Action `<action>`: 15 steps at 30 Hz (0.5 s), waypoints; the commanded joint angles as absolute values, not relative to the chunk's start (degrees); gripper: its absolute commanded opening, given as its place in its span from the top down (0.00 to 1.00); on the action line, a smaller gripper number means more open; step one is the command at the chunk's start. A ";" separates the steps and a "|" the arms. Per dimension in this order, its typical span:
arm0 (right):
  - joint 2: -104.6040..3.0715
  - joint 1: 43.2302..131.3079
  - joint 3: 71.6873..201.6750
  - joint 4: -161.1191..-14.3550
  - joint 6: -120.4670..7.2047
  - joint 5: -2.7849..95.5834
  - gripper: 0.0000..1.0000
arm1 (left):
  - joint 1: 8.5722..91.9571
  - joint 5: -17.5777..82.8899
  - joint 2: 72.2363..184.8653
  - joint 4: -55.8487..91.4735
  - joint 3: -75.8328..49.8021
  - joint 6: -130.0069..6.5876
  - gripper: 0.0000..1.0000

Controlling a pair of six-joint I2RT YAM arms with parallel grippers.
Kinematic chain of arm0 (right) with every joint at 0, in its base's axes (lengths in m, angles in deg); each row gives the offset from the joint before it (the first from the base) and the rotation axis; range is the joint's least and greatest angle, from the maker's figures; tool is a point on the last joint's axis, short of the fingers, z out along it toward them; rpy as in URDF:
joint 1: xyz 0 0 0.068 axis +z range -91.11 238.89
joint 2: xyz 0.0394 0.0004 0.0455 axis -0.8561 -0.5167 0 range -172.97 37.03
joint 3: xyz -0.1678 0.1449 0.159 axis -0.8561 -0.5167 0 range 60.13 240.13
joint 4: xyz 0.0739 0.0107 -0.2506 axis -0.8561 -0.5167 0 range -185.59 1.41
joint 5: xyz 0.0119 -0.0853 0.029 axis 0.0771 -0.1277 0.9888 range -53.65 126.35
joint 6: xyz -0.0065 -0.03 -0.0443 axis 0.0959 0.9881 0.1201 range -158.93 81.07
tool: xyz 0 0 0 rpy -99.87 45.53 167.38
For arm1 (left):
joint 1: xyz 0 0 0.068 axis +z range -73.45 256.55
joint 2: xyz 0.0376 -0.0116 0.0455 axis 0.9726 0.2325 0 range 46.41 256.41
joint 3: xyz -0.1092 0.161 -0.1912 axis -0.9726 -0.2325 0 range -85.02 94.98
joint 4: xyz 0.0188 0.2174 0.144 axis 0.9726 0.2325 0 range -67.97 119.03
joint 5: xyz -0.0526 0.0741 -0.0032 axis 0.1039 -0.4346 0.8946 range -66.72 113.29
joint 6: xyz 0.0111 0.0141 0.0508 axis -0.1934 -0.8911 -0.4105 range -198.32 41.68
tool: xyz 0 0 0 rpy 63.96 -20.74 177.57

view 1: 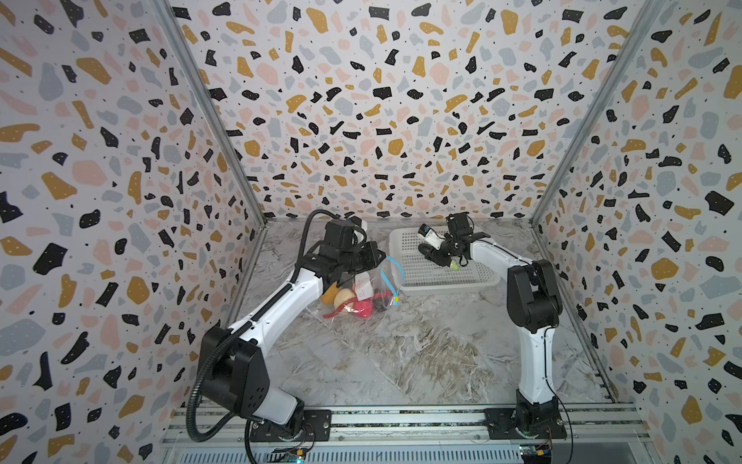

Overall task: Place the food in the zip-top bag and seal the zipper
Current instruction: 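Lift the eggplant with the right gripper and carry it to the bag mouth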

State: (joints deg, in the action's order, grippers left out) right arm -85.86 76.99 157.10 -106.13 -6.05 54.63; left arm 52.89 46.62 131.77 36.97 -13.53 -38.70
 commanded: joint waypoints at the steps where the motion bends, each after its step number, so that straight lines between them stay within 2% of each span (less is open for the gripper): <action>1: -79.60 76.54 155.54 -104.76 -8.95 58.95 0.54 | 53.26 46.83 131.14 35.37 -13.58 -39.56 1.00; 7: -70.72 78.46 150.59 -98.99 -21.07 66.53 0.55 | 53.29 46.67 131.27 36.00 -12.63 -39.47 1.00; 11: -63.42 81.58 140.80 -79.49 -44.53 65.20 0.54 | 53.23 46.18 131.34 35.82 -12.52 -39.12 1.00; 15: -57.99 85.46 129.82 -57.50 -65.04 56.82 0.55 | 53.32 46.46 131.72 35.17 -12.47 -38.54 1.00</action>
